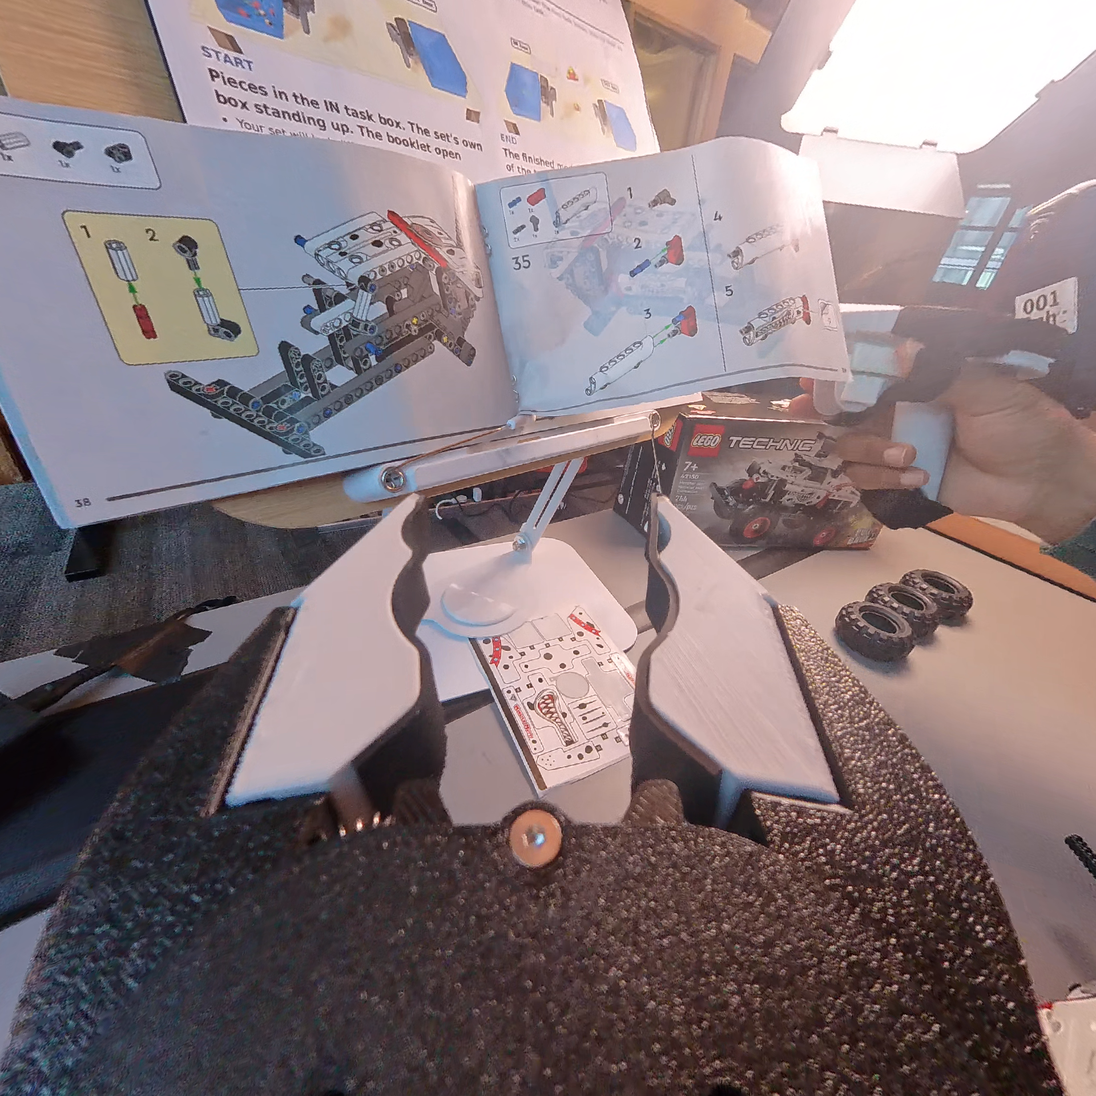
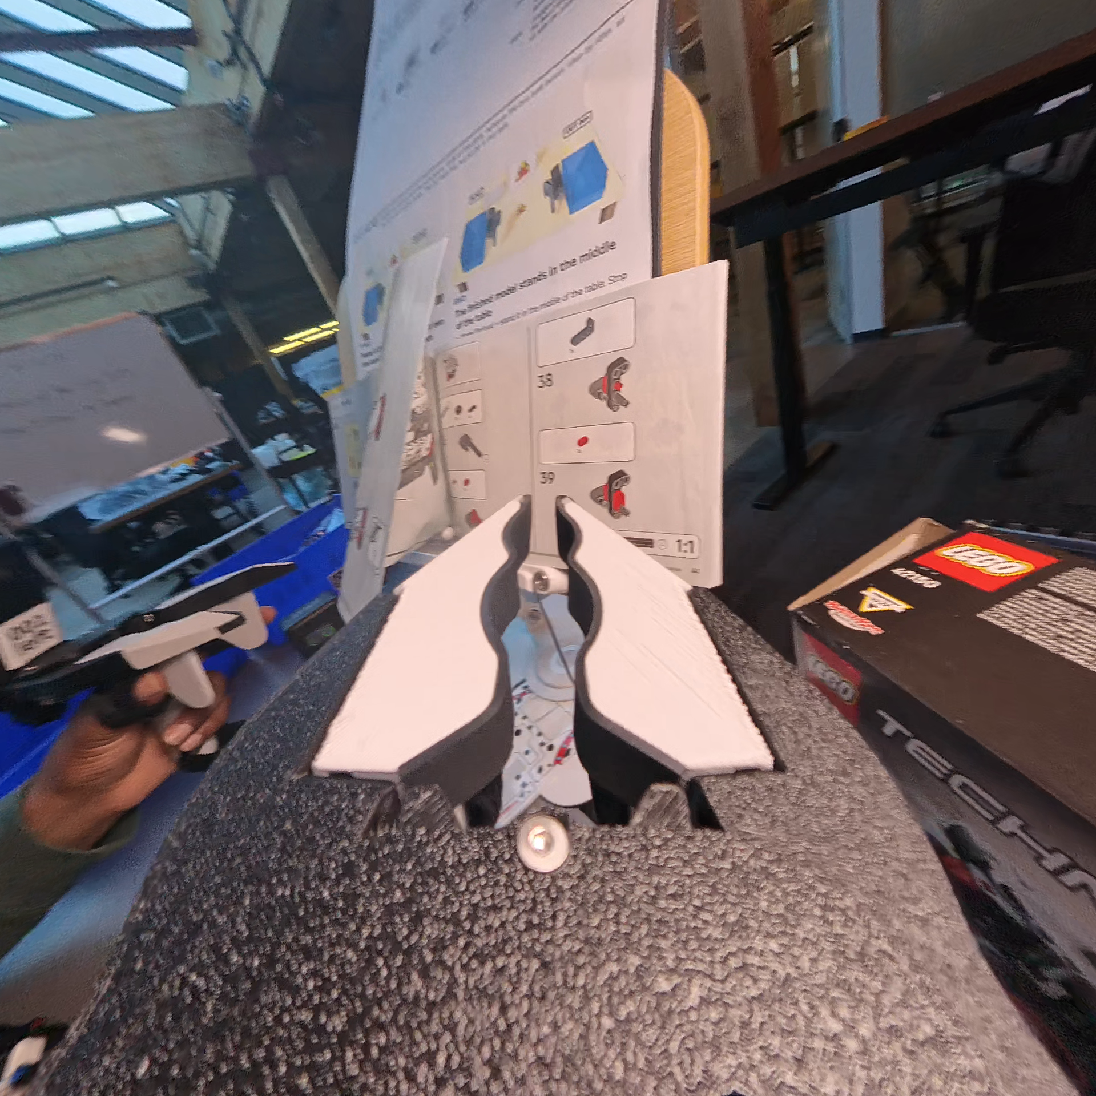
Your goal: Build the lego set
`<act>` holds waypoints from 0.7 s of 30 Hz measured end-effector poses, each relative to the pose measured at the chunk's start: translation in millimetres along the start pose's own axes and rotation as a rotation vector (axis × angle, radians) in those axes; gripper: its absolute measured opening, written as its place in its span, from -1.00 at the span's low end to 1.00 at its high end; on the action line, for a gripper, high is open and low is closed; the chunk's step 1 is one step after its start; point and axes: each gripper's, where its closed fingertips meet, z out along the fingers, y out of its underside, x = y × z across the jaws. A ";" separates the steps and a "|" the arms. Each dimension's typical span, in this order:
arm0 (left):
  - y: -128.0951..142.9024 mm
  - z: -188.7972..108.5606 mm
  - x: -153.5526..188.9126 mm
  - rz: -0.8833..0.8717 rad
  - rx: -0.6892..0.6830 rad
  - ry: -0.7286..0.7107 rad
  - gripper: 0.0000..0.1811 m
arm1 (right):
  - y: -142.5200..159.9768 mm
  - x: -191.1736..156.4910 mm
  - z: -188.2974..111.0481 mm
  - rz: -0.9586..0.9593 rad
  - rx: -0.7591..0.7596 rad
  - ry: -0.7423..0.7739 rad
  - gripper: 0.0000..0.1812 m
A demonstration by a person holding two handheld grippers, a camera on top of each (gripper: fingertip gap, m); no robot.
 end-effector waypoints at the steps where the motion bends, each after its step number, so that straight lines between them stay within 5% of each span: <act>1: 0.1 -0.1 -0.3 -0.001 0.001 0.001 -0.19 | 0.5 -7.5 -1.5 0.041 -0.001 -0.059 -0.76; 5: -0.5 -3.0 -3.7 -0.019 0.013 0.000 -0.19 | 3.9 -37.5 -14.7 0.198 0.008 -0.284 -0.31; 9: -4.4 -7.5 -9.4 -0.017 0.027 -0.014 -0.20 | 5.2 -61.0 -25.6 0.237 0.022 -0.397 -0.18; 19: -16.0 -10.0 -20.3 0.014 0.047 -0.045 -0.20 | 4.9 -74.7 -20.0 0.028 0.007 -0.245 -1.00; 21: -16.9 -10.5 -20.9 0.013 0.049 -0.044 -0.20 | 3.9 -61.6 -18.6 0.011 0.003 -0.168 -1.00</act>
